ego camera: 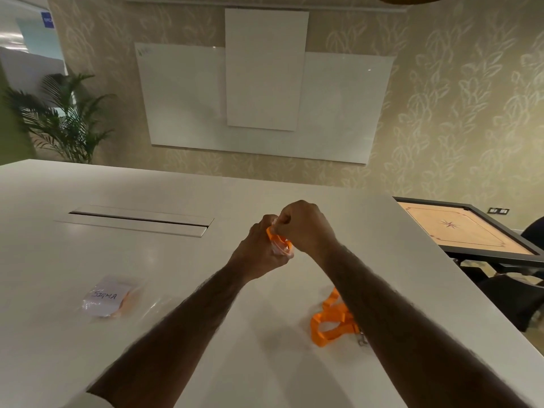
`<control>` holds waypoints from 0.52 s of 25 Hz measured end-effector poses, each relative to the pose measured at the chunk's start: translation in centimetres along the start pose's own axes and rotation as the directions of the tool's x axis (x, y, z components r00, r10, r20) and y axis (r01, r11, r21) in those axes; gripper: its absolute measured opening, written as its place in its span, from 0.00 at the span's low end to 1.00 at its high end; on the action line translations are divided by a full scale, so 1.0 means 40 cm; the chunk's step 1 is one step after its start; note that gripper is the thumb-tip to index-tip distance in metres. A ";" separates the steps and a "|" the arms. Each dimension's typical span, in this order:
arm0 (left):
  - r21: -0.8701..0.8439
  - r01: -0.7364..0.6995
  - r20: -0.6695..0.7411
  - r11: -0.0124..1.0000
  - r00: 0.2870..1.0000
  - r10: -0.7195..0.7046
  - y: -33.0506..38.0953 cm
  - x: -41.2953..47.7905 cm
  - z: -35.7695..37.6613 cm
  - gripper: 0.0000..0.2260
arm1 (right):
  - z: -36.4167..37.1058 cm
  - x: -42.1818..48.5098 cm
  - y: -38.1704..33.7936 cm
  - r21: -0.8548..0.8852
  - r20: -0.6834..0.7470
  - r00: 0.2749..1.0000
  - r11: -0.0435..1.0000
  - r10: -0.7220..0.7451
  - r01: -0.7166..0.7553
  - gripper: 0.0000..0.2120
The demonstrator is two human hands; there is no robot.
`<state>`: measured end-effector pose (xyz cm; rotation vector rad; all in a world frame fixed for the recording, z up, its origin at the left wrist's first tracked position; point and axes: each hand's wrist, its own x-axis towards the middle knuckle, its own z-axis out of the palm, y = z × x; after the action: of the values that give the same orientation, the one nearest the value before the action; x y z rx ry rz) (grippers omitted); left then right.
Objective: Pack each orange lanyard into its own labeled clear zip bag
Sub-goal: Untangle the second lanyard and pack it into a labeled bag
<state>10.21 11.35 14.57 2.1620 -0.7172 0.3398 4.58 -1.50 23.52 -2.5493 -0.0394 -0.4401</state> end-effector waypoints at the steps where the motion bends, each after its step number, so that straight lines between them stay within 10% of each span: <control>1: 0.008 0.005 0.000 1.000 1.000 -0.005 0.003 -0.001 0.001 0.35 | 0.007 -0.003 -0.001 -0.016 0.006 1.000 1.000 0.017 -0.017 0.11; 13: -0.068 -0.031 -0.014 0.997 0.999 0.030 0.037 0.004 -0.001 0.29 | 0.038 0.016 0.014 -0.244 -0.011 0.997 0.967 0.074 -0.074 0.08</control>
<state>9.45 10.58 15.57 2.0844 -0.7449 0.3406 5.72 -1.22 22.24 -2.7815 0.1178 -0.4417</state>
